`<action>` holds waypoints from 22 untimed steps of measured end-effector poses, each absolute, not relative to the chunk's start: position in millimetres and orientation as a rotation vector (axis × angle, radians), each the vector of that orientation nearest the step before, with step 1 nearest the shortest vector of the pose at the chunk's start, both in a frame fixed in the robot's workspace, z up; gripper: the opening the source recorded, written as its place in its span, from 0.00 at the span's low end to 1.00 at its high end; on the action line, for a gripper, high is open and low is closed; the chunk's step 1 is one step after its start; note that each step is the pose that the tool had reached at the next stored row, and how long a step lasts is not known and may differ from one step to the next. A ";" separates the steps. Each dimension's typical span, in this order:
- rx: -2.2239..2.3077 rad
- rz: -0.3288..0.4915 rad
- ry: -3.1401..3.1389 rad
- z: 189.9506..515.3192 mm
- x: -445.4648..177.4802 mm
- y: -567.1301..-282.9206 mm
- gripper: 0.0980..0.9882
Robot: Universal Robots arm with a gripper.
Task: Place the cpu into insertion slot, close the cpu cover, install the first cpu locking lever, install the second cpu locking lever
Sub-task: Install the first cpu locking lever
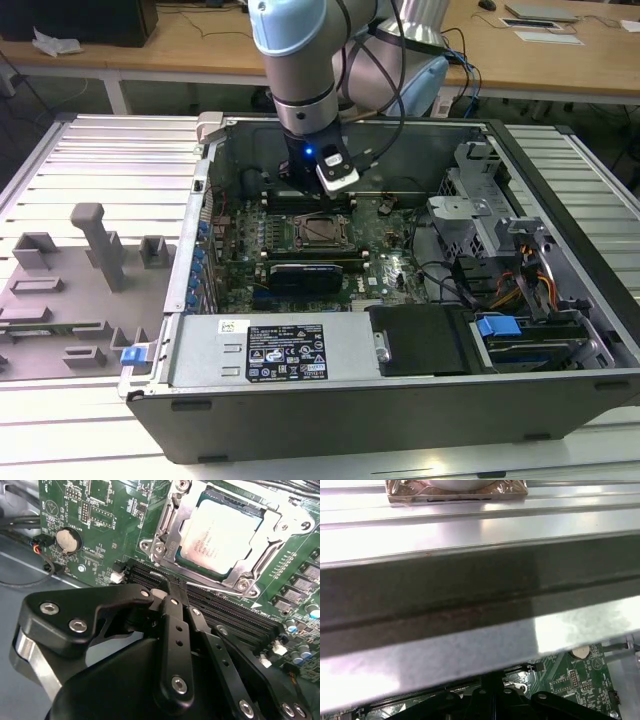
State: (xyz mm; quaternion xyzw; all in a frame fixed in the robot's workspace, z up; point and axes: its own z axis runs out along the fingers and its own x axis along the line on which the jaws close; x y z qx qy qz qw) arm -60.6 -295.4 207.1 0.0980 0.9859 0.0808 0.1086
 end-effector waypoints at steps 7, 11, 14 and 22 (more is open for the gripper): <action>0.341 0.231 2.892 205.9 -60.6 -292.9 0.01; 0.380 0.214 2.885 203.3 -60.6 -292.2 0.01; 0.402 0.200 2.881 201.4 -60.6 -292.1 0.01; 0.454 0.174 2.870 197.8 -60.6 -291.7 0.01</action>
